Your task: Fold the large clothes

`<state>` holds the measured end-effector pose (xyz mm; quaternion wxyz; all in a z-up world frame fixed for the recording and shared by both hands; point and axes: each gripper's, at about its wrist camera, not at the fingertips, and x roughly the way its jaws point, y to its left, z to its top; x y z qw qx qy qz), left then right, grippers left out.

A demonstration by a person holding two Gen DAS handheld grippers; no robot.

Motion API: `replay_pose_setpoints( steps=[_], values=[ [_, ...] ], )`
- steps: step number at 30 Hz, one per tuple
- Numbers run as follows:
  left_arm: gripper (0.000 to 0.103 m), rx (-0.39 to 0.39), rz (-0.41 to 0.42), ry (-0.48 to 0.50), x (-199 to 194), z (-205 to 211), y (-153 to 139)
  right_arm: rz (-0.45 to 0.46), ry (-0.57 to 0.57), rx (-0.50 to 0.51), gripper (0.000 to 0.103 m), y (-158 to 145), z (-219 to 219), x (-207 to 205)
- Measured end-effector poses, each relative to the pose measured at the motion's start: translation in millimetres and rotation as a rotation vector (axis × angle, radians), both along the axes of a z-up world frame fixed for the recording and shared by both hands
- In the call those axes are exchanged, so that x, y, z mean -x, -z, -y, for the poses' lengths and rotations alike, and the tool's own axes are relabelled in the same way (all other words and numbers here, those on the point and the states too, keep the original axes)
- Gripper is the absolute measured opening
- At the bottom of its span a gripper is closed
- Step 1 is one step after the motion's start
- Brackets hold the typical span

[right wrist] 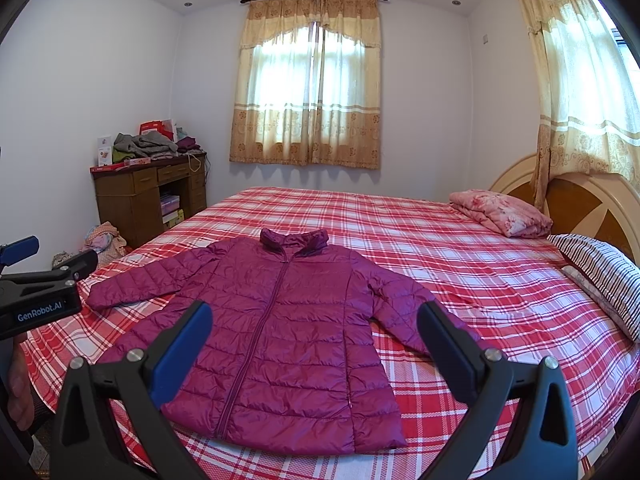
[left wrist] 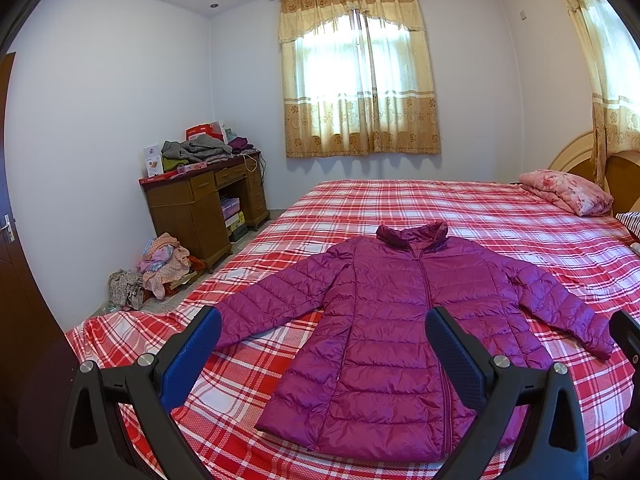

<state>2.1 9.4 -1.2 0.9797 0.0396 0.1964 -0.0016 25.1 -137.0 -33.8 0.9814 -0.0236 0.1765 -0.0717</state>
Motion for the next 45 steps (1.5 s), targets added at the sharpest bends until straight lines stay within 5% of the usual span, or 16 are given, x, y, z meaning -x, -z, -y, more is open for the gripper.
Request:
replay_pose_setpoints(
  steps=[27,45],
  values=[
    [0.102,-0.029,-0.041,-0.011,-13,6,18,-0.042,0.009,-0.038,0.103,12,11,-11],
    [0.102,-0.129,-0.221,-0.019,-91,22,97,-0.238,0.185,-0.114,0.103,87,100,-60]
  ],
)
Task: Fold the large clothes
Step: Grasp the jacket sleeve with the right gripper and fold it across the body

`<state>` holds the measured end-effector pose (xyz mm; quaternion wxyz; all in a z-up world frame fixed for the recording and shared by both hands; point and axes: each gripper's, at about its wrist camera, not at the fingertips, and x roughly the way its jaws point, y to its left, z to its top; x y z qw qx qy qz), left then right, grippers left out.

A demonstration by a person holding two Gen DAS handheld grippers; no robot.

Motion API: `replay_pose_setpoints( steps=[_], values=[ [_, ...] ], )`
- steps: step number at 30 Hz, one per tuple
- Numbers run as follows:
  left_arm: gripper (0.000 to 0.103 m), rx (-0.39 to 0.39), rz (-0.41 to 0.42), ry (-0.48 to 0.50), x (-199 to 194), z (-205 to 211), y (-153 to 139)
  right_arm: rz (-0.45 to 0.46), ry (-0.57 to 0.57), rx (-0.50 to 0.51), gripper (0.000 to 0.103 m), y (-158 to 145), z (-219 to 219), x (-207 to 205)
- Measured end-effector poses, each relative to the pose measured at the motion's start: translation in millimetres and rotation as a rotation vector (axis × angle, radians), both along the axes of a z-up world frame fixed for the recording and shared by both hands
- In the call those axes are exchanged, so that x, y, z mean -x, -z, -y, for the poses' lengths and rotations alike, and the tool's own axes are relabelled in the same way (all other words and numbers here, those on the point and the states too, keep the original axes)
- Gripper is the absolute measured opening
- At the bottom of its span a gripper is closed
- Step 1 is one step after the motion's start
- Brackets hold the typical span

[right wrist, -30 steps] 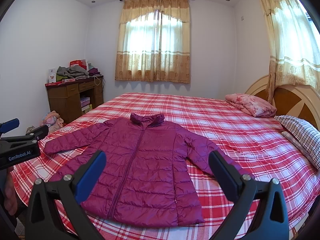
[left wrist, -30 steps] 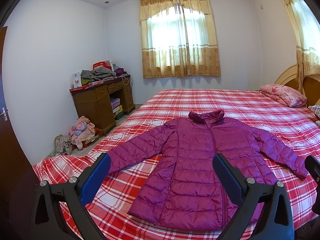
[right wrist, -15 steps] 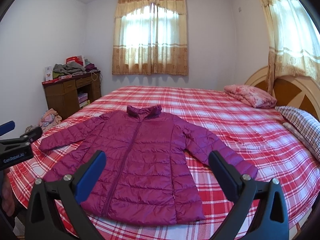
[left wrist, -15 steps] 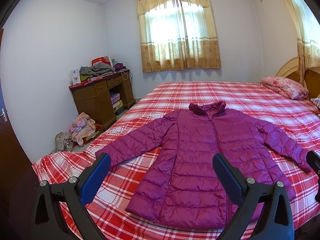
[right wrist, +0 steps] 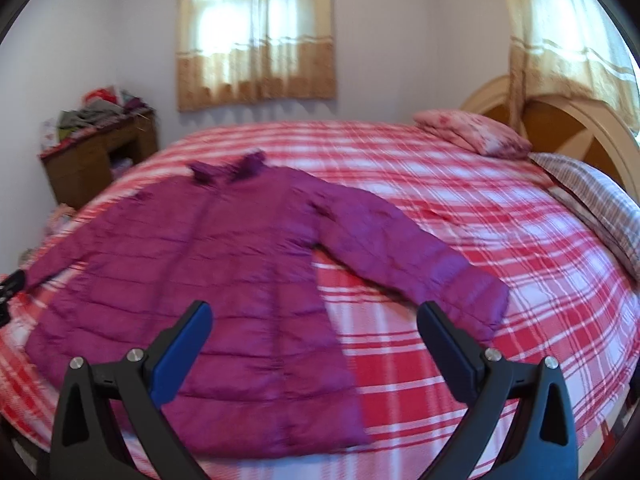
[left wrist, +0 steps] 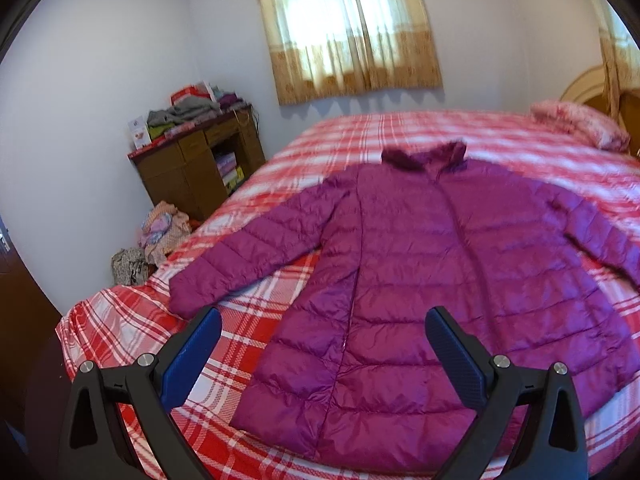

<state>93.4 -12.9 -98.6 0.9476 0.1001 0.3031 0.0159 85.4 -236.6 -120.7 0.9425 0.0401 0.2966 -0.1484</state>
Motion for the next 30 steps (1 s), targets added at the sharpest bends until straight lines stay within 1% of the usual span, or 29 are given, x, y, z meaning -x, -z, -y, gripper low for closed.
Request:
replay_pose_setpoints(
  steps=[3,7,13,16,21,25,27,28,30],
  values=[
    [0.102,-0.029,-0.013,0.001,-15,9,8,-0.04,0.05,-0.01,0.103,15,26,-8],
    [0.102,-0.046,-0.022,0.019,-27,24,14,-0.075,0.089,-0.021,0.103,28,52,-16],
    [0.102,-0.078,-0.059,0.037,-46,46,32,-0.102,0.124,-0.02,0.103,41,85,-26],
    [0.102,-0.095,-0.065,0.049,-55,54,39,-0.105,0.136,-0.018,0.103,44,96,-29],
    [0.102,-0.123,-0.084,0.053,-74,58,49,-0.116,0.155,-0.027,0.103,53,115,-35],
    [0.102,-0.119,-0.08,0.038,-89,52,52,-0.111,0.182,-0.046,0.097,55,134,-33],
    [0.102,-0.116,-0.083,0.029,-94,48,59,-0.101,0.207,-0.084,0.09,56,148,-30],
    [0.102,-0.117,-0.093,0.025,-96,46,64,-0.097,0.221,-0.106,0.088,56,155,-28],
    [0.102,-0.111,-0.123,0.019,-99,44,77,-0.094,0.25,-0.151,0.08,57,168,-25]
  ],
)
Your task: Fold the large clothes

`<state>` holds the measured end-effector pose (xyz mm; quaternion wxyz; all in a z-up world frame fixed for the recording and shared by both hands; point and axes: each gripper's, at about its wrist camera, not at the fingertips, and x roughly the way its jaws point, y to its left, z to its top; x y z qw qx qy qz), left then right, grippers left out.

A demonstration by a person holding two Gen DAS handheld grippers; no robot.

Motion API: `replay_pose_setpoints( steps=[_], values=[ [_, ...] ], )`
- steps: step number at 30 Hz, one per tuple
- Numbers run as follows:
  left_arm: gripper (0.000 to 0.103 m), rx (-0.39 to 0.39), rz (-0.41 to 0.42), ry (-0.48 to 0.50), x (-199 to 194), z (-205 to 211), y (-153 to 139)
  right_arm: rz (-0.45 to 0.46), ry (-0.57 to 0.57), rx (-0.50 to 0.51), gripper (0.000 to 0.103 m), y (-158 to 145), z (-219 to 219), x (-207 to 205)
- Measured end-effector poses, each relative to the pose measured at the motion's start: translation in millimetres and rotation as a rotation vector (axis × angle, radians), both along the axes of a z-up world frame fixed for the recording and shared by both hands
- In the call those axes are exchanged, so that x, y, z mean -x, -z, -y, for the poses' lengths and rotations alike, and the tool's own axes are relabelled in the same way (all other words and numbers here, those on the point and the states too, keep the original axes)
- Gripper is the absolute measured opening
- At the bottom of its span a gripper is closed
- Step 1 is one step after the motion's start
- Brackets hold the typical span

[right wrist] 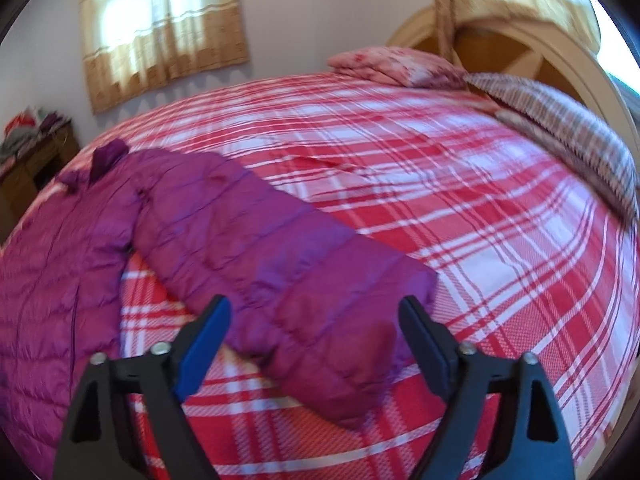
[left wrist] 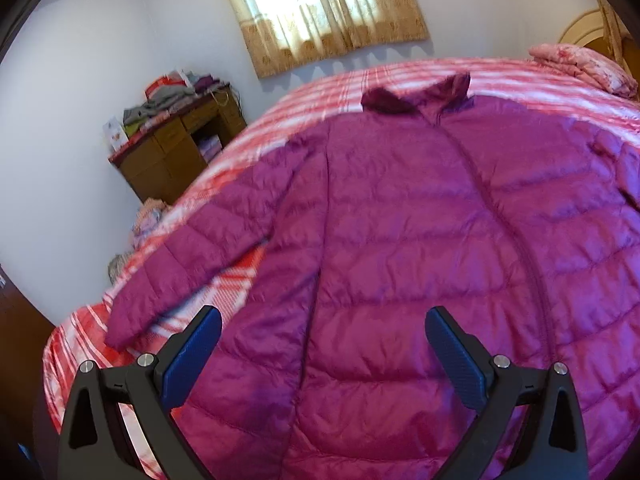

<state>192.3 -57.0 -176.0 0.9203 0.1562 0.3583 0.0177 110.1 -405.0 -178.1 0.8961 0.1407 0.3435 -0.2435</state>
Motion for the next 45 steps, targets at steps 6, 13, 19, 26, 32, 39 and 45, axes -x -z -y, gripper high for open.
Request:
replay_pose_setpoints(
  steps=[6,13,19,26,32,39,45],
  values=[
    [0.102,0.029,-0.027,-0.01,3,-7,23,-0.06,0.094,-0.047,0.069,18,29,1],
    [0.102,0.052,0.01,-0.012,-1,-22,-10,-0.067,0.084,-0.085,0.021,22,35,-6],
    [0.102,0.055,0.061,-0.036,-19,-45,-42,-0.019,0.041,-0.016,0.012,-8,20,-26],
    [0.102,0.057,0.133,-0.062,-35,-64,-71,0.046,-0.12,0.155,0.011,-67,-48,-71],
    [0.102,0.06,0.166,-0.088,-47,-81,-84,0.065,-0.334,0.302,0.011,-93,-144,-120],
    [0.102,0.054,0.142,-0.152,-53,-110,-74,0.023,-0.548,0.359,0.01,-60,-241,-162],
    [0.102,0.038,0.113,-0.207,-51,-134,-68,-0.035,-0.652,0.32,0.058,-17,-287,-182]
  ],
)
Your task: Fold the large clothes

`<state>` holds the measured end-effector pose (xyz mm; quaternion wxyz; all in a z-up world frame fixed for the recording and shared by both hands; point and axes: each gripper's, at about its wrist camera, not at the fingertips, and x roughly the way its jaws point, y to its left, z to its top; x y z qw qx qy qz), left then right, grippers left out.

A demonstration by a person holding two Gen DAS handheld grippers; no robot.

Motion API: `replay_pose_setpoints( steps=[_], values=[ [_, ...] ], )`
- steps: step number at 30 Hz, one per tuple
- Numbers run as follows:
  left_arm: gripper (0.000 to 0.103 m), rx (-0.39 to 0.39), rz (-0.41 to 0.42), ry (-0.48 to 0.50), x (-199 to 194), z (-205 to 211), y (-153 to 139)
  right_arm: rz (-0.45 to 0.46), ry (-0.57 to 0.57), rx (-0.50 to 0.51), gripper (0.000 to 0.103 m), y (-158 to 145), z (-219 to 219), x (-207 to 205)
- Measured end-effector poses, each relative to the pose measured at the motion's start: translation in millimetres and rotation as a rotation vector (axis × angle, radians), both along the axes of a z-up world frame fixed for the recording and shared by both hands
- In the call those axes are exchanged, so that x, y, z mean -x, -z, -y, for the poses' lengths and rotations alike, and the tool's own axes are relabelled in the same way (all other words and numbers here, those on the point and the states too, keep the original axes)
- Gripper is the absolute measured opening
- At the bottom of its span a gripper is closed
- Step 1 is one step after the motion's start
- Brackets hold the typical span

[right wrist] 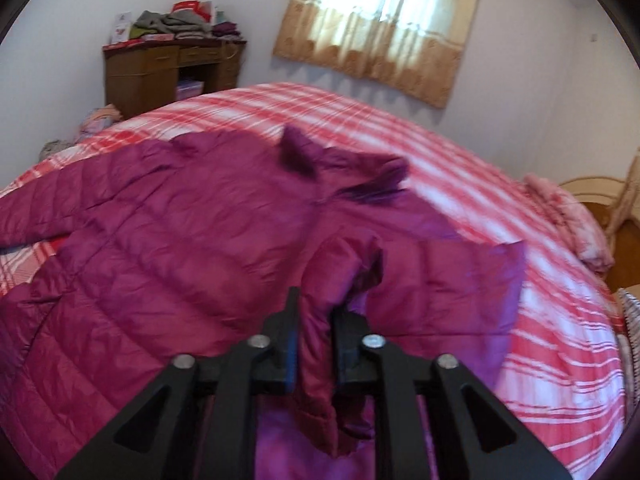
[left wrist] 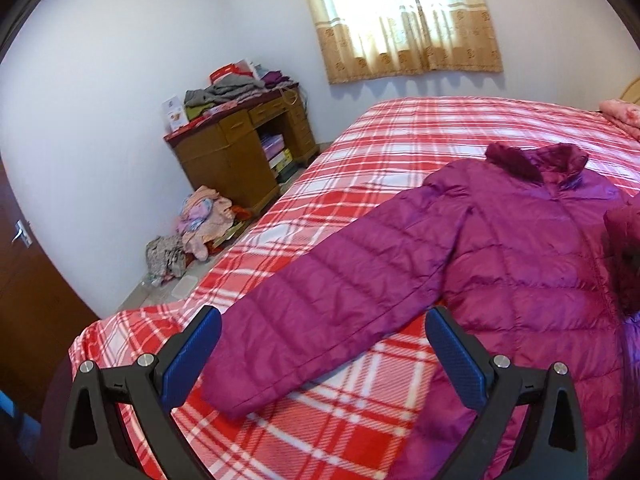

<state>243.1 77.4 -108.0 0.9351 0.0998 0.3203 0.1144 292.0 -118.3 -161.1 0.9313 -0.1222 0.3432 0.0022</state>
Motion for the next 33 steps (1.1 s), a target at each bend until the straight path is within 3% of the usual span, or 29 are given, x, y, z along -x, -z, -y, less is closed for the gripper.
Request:
replay_pose_setpoints(
  steps=[2,9,17,20,24,25,27,28,30,33],
  values=[
    [0.102,0.009,-0.001,-0.024,2,-7,-3,-0.001,-0.042,-0.06,0.079,0,-4,12],
    [0.102,0.077,-0.004,-0.029,-7,6,-16,-0.002,-0.125,-0.081,0.08,-9,-4,71],
    [0.102,0.11,-0.034,0.151,-27,107,-16,0.007,-0.012,-0.155,0.083,-3,51,96],
    [0.102,0.158,-0.091,0.256,-46,161,-2,-0.001,0.067,-0.188,0.083,4,76,101],
    [0.102,0.13,-0.146,0.355,-73,217,30,-0.011,0.099,-0.196,0.083,14,88,108],
    [0.098,0.127,-0.169,0.367,-80,226,39,-0.016,0.101,-0.197,0.083,18,91,112],
    [0.054,0.141,-0.221,0.395,-92,237,57,-0.03,0.108,-0.192,0.083,26,95,116],
    [0.026,0.161,-0.249,0.408,-96,238,62,-0.033,0.111,-0.188,0.083,27,96,118],
    [0.022,0.182,-0.222,0.4,-93,231,57,-0.034,0.118,-0.18,0.083,33,100,122],
    [0.021,0.13,-0.147,0.383,-81,219,39,-0.039,0.138,-0.197,0.083,39,109,126]
  ],
)
